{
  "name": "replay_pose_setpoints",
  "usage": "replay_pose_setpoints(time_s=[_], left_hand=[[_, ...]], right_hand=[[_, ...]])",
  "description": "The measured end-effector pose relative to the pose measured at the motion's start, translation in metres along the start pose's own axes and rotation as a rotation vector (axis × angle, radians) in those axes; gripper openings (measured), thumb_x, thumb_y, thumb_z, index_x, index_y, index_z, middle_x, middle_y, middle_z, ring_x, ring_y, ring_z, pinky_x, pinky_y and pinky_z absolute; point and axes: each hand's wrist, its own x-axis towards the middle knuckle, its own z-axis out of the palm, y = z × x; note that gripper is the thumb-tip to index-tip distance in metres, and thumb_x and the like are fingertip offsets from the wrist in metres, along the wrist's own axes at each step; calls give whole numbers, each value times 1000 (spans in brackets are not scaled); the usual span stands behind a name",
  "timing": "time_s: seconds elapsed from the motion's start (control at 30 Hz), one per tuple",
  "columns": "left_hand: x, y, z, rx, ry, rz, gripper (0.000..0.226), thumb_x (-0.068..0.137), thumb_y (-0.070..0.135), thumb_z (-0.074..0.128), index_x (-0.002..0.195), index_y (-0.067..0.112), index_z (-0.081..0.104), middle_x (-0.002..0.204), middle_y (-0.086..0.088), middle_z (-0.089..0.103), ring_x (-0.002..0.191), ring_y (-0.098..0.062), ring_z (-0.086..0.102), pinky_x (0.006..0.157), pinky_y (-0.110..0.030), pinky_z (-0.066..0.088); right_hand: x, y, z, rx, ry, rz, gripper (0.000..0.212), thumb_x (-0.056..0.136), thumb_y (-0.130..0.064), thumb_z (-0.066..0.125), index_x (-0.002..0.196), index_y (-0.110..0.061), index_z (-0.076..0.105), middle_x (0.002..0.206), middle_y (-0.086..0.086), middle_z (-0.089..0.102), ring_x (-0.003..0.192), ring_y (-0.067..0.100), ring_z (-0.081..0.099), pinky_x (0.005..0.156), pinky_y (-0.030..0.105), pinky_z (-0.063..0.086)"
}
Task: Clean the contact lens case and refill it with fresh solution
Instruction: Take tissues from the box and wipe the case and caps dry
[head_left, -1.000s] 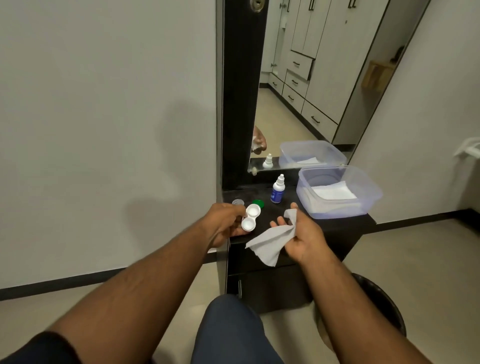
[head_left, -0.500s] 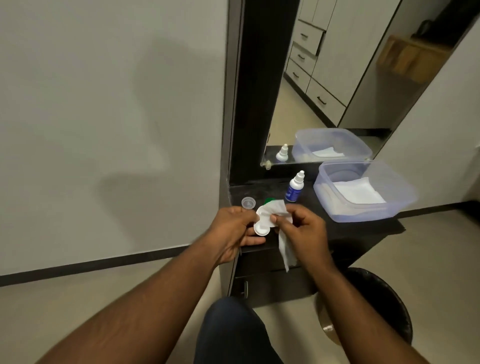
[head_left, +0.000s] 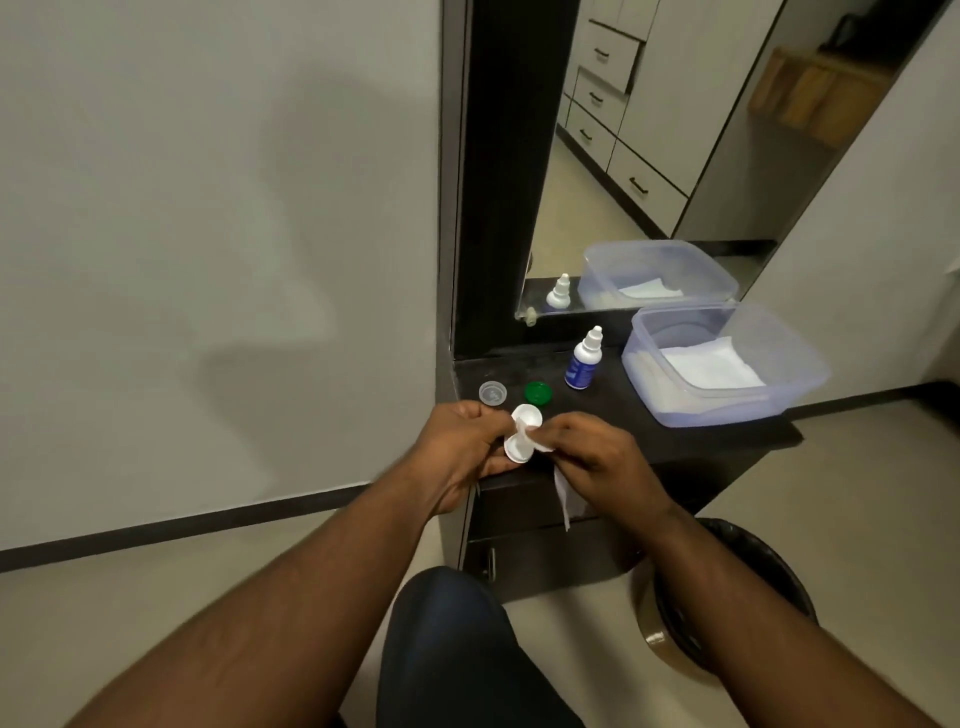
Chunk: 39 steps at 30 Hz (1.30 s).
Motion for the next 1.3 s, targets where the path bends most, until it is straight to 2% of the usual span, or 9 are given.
replay_pose_setpoints(time_s=[0.3,0.5,0.6,0.73,0.8,0.87,1.03,1.2,1.3], left_hand=[[-10,10,4,129,18,-3,11,84,-2,64,95,-4,64,83,-20,71,66,-23,72,52,-28,58],[-6,9,3,205,14,4,4,82,-4,65,82,-1,62,75,-17,65,59,-20,68,51,-26,57],[-4,6,4,203,50,10,6,82,-4,66,78,-1,61,71,-15,65,54,-16,68,49,-24,56],[-3,2,4,168,63,41,8,82,-6,65,77,-3,59,71,-19,62,53,-19,65,50,-27,59],[-3,1,4,178,65,56,6,82,-7,64,79,-3,60,74,-20,61,55,-20,64,51,-27,59],[-2,1,3,186,55,58,6,82,-7,64,79,-3,60,74,-20,61,55,-20,65,50,-26,58],[1,1,1,204,41,38,3,82,-3,66,80,-2,64,77,-18,68,63,-23,71,57,-30,61],[-1,1,-2,192,29,37,4,81,-4,66,82,-2,63,78,-19,65,65,-25,69,56,-30,60],[-2,2,1,180,38,49,5,82,-4,65,85,-3,62,77,-18,65,62,-22,68,52,-28,59]], right_hand=[[19,4,-27,-465,-399,-416,45,71,-5,77,114,-8,65,94,13,66,78,29,63,56,37,52],[17,2,-27,-629,-341,-533,39,75,-13,72,113,-9,65,89,10,65,71,25,59,55,33,44],[1,-12,-13,-581,-248,-341,33,81,-11,48,107,-5,66,84,12,64,66,26,58,53,34,45],[-10,-42,16,-106,-56,288,29,84,-5,56,110,-9,68,92,9,64,81,23,61,69,29,46],[-9,-46,21,187,5,469,27,88,-5,56,112,-7,69,98,9,64,91,21,61,80,22,45],[-7,-44,12,193,-62,408,28,87,-10,54,110,-8,69,96,7,62,90,23,62,78,21,44],[7,-39,-19,-434,-397,126,33,91,-24,50,124,-24,57,111,3,51,96,22,55,66,32,44],[8,-47,-1,-58,-208,324,30,93,-12,51,118,-15,66,101,3,53,90,17,56,75,30,48],[10,-40,-13,4,-301,307,29,92,-10,53,116,-15,68,92,-4,49,87,15,54,78,30,47]])
